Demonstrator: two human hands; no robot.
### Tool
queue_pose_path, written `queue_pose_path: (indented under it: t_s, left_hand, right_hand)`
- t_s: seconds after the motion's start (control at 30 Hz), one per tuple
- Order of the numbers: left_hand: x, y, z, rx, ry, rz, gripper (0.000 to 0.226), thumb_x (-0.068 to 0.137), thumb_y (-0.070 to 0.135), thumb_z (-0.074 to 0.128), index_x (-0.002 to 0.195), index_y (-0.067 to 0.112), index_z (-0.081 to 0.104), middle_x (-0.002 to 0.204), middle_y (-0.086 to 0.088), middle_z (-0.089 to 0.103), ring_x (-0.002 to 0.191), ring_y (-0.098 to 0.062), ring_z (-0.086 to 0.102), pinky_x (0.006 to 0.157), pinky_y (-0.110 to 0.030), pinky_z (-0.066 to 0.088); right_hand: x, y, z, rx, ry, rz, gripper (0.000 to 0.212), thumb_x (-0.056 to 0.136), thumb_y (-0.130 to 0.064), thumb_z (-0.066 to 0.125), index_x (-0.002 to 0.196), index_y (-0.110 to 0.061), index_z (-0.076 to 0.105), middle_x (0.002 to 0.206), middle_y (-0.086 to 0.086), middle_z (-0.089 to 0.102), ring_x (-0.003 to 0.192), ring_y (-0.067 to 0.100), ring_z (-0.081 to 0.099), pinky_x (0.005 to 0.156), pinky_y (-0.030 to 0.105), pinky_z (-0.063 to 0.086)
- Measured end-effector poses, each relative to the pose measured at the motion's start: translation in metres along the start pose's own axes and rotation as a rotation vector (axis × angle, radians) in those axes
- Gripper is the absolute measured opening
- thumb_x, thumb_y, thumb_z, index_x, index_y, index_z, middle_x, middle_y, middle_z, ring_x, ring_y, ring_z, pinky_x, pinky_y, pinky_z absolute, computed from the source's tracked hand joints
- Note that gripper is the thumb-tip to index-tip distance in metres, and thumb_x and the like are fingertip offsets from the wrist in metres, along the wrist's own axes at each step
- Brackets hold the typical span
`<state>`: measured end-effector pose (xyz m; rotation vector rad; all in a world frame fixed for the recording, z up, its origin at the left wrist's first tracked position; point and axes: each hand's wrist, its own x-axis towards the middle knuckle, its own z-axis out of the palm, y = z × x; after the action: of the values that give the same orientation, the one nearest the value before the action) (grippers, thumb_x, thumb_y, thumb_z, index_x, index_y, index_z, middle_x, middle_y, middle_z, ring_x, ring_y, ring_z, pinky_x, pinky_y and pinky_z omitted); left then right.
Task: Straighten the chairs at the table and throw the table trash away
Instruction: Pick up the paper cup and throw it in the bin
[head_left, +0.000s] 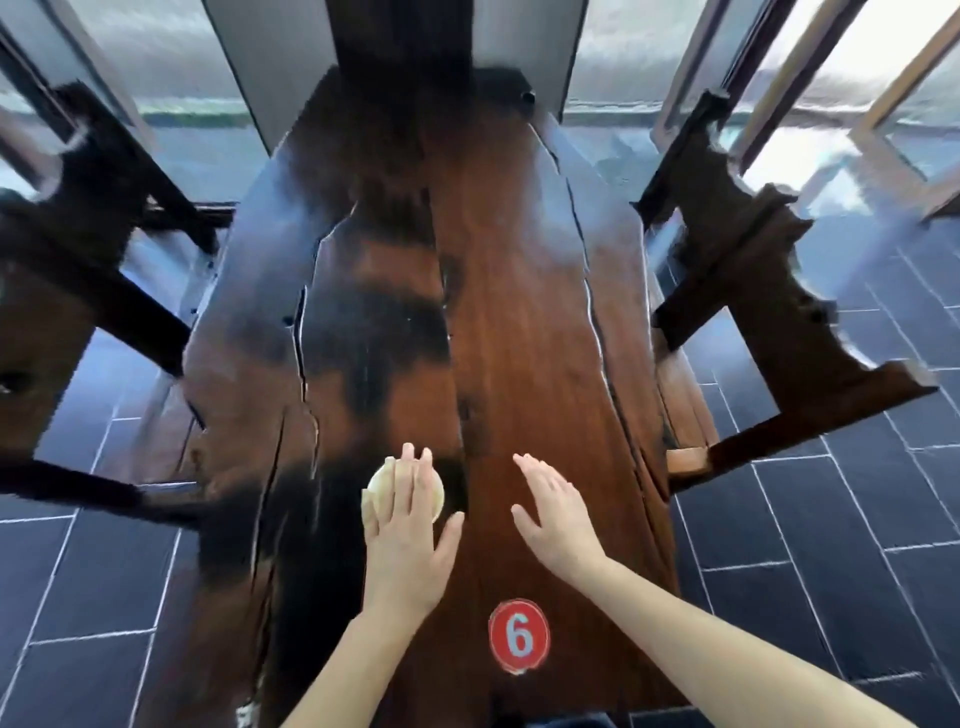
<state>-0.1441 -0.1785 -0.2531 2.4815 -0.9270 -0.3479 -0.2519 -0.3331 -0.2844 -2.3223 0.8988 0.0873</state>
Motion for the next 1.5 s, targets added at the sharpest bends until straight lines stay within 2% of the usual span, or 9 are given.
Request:
queue_pose_path:
  t_s: [0.17, 0.23, 0.43, 0.53, 0.63, 0.83, 1.1, 1.33, 1.5]
  left_hand:
    - [-0.005, -0.032, -0.002, -0.091, -0.047, 0.002, 0.055, 0.079, 0.025, 0.071, 0.129, 0.015, 0.050, 0.123, -0.003, 0.060, 0.119, -0.023, 0.052, 0.105, -0.036, 0.037]
    - [-0.007, -0.042, 0.000, -0.007, -0.070, 0.079, 0.047, 0.073, 0.021, 0.076, 0.117, 0.017, 0.061, 0.107, 0.003, 0.069, 0.106, -0.018, 0.061, 0.103, -0.039, 0.040]
    - [-0.008, -0.064, -0.005, -0.116, 0.023, 0.049, 0.020, 0.073, 0.008, 0.075, 0.091, 0.016, 0.072, 0.083, 0.005, 0.071, 0.081, -0.014, 0.064, 0.093, -0.039, 0.049]
    - [-0.008, -0.064, -0.013, -0.222, 0.025, -0.007, 0.013, 0.077, 0.010, 0.071, 0.090, 0.014, 0.069, 0.078, 0.003, 0.069, 0.076, -0.018, 0.062, 0.067, -0.028, 0.050]
    - [-0.006, -0.057, -0.017, -0.222, 0.024, -0.019, 0.012, 0.079, 0.013, 0.070, 0.091, 0.013, 0.069, 0.078, 0.001, 0.069, 0.072, -0.016, 0.061, 0.062, -0.024, 0.044]
    - [-0.001, -0.031, -0.014, -0.302, 0.016, -0.002, 0.014, 0.089, 0.017, 0.059, 0.099, 0.012, 0.067, 0.089, 0.001, 0.068, 0.079, -0.011, 0.060, 0.068, -0.021, 0.047]
    - [-0.010, 0.024, 0.026, -0.410, -0.160, 0.000, 0.027, 0.089, 0.024, 0.058, 0.111, 0.011, 0.063, 0.113, -0.005, 0.066, 0.105, -0.017, 0.061, 0.083, -0.026, 0.056]
    - [-0.017, 0.084, 0.072, -0.364, -0.277, 0.067, 0.026, 0.088, 0.028, 0.060, 0.110, 0.014, 0.065, 0.113, -0.001, 0.067, 0.094, -0.007, 0.061, 0.074, -0.018, 0.056]
    - [-0.021, 0.132, 0.104, -0.339, -0.327, 0.138, 0.009, 0.087, 0.025, 0.061, 0.095, 0.026, 0.065, 0.096, 0.011, 0.068, 0.082, -0.004, 0.062, 0.071, -0.031, 0.057]
  right_hand:
    - [0.023, -0.040, 0.022, 0.193, -0.258, 0.024, 0.054, 0.099, -0.021, 0.047, 0.149, -0.021, 0.027, 0.155, -0.001, 0.030, 0.143, 0.014, 0.026, 0.114, 0.026, 0.021]
    - [0.030, -0.047, 0.031, 0.213, -0.343, 0.046, 0.056, 0.098, -0.014, 0.048, 0.149, -0.018, 0.026, 0.156, 0.002, 0.030, 0.143, 0.015, 0.025, 0.114, 0.026, 0.019]
    - [0.028, -0.055, 0.052, 0.220, -0.433, 0.069, 0.061, 0.094, -0.013, 0.056, 0.148, -0.013, 0.028, 0.154, 0.004, 0.032, 0.142, 0.017, 0.028, 0.111, 0.023, 0.022]
    - [0.023, -0.054, 0.057, 0.282, -0.436, 0.078, 0.048, 0.094, -0.008, 0.052, 0.140, -0.009, 0.040, 0.138, 0.004, 0.049, 0.124, 0.013, 0.044, 0.107, 0.024, 0.033]
    - [0.017, -0.048, 0.056, 0.420, -0.418, 0.181, 0.034, 0.097, -0.012, 0.049, 0.131, -0.014, 0.049, 0.124, 0.002, 0.057, 0.111, 0.012, 0.052, 0.090, 0.020, 0.045]
    - [0.002, -0.025, 0.043, 0.707, -0.355, 0.408, 0.028, 0.095, -0.028, 0.056, 0.121, -0.019, 0.054, 0.113, 0.006, 0.064, 0.102, 0.016, 0.063, 0.074, 0.027, 0.054]
    - [-0.039, 0.036, 0.005, 0.901, -0.094, 0.590, 0.021, 0.092, -0.023, 0.062, 0.112, -0.021, 0.060, 0.110, 0.002, 0.065, 0.100, 0.012, 0.062, 0.066, 0.022, 0.053]
    - [-0.090, 0.106, -0.025, 1.105, 0.289, 0.748, 0.018, 0.089, -0.005, 0.064, 0.101, -0.018, 0.064, 0.102, 0.008, 0.069, 0.096, 0.020, 0.066, 0.074, 0.033, 0.058]
    - [-0.123, 0.156, -0.052, 1.270, 0.446, 0.830, 0.021, 0.089, -0.001, 0.061, 0.106, -0.015, 0.062, 0.098, 0.005, 0.067, 0.085, 0.015, 0.063, 0.066, 0.025, 0.051]
